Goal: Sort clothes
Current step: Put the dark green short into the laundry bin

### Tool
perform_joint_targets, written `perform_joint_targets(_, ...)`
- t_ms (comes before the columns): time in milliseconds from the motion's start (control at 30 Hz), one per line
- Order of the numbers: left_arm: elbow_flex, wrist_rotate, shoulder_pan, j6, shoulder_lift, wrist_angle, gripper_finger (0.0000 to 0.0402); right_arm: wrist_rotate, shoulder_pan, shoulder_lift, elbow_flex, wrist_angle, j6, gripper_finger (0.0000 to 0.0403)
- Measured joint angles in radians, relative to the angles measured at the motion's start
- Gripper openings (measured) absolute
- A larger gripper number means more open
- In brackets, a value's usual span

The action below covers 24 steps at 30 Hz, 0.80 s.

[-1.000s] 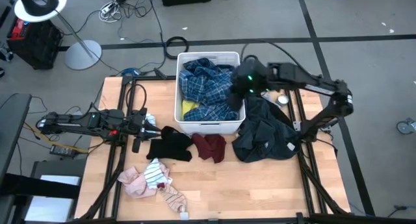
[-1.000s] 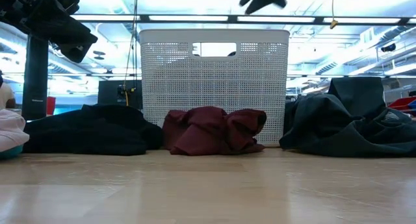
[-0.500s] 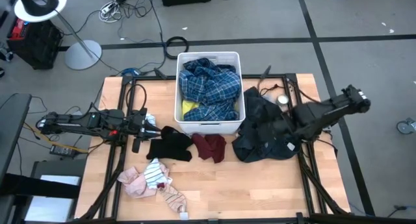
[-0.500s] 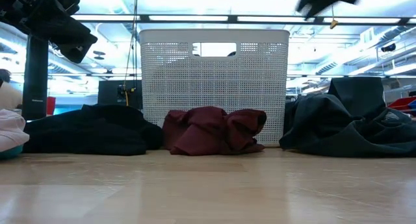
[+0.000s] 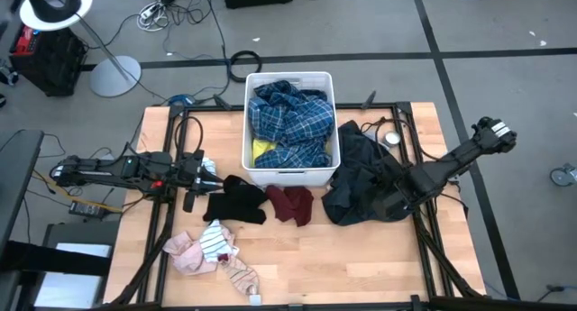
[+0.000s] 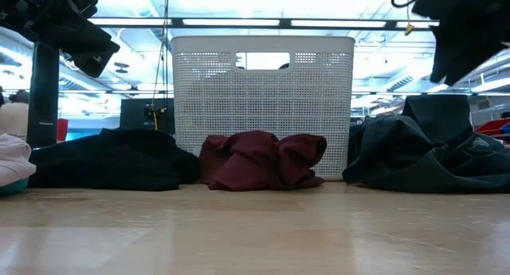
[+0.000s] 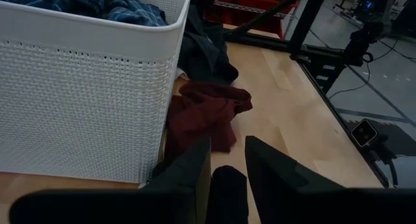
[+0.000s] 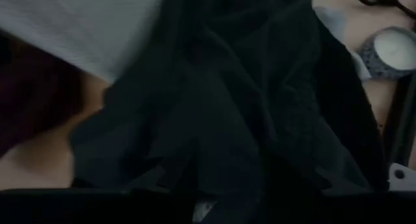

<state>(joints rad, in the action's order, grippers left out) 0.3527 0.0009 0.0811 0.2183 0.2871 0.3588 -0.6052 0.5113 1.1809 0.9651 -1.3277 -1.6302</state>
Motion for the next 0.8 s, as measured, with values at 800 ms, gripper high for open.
perform_joint_targets(800, 0.0, -0.005, 0.0, 0.026, 0.0, -0.01, 0.0102, 0.073, -0.12, 0.002, -0.464, 0.654, 0.147, 0.0082)
